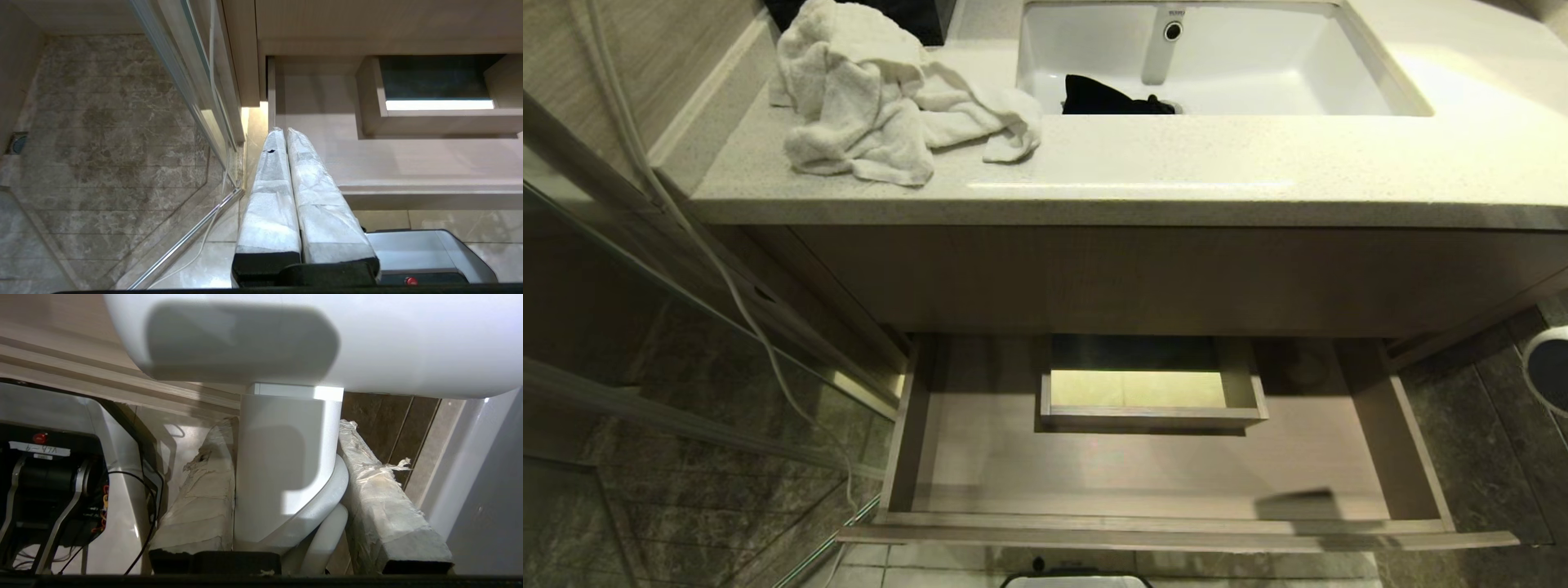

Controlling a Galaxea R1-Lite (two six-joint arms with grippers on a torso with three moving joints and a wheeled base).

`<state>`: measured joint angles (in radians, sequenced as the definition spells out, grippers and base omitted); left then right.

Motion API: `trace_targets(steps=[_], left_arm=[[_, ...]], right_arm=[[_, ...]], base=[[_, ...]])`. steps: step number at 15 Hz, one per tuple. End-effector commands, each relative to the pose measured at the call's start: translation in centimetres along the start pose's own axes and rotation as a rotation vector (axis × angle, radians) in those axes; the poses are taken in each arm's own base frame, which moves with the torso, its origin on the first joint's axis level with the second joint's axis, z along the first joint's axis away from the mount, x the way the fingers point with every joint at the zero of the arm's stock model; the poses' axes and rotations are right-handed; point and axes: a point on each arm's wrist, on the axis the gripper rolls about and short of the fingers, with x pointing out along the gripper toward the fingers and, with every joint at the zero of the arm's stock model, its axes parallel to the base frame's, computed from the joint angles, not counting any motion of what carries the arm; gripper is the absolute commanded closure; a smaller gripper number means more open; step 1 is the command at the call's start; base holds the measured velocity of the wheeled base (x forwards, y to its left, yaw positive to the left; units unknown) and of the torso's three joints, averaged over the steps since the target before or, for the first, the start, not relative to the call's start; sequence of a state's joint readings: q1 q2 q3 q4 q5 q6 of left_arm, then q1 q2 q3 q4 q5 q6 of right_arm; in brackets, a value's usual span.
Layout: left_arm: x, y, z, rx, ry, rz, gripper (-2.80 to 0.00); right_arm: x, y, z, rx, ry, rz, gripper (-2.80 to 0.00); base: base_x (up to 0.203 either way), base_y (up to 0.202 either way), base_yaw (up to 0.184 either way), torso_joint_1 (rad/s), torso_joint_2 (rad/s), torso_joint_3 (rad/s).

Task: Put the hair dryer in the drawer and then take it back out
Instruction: Put it into the drawer

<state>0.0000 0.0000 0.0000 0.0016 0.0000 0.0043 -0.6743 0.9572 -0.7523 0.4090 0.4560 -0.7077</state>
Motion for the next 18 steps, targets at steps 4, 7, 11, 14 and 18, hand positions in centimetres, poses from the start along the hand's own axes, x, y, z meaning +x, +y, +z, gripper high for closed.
trace_targets(steps=[4, 7, 11, 14, 18], left_arm=[[0.0, 0.0, 0.0, 0.0, -0.001, 0.0, 0.0], [0.0, 0.0, 0.0, 0.0, -0.001, 0.0, 0.0], [0.0, 0.0, 0.0, 0.0, 0.001, 0.0, 0.0], [0.0, 0.0, 0.0, 0.0, 0.0, 0.0, 0.0], [0.0, 0.0, 0.0, 0.0, 0.0, 0.0, 0.0]], right_arm=[[0.2, 0.1, 0.1, -0.016, -0.011, 0.019, 0.0], [0.2, 0.3, 0.0, -0.017, -0.007, 0.026, 0.0], [0.4, 0.4, 0.0, -0.025, -0.003, 0.053, 0.0], [0.7, 0.5, -0.3, -0.016, 0.015, 0.064, 0.0], [1.2, 0.6, -0.8, 0.0, 0.051, 0.09, 0.0]], base=[[0.0, 0.0, 0.0, -0.265, 0.54, 0.272], [0.0, 0.0, 0.0, -0.273, 0.53, 0.266], [0.0, 0.0, 0.0, -0.255, 0.51, 0.261], [0.0, 0.0, 0.0, -0.174, 0.36, 0.181], [0.0, 0.0, 0.0, -0.027, 0.06, 0.034]])
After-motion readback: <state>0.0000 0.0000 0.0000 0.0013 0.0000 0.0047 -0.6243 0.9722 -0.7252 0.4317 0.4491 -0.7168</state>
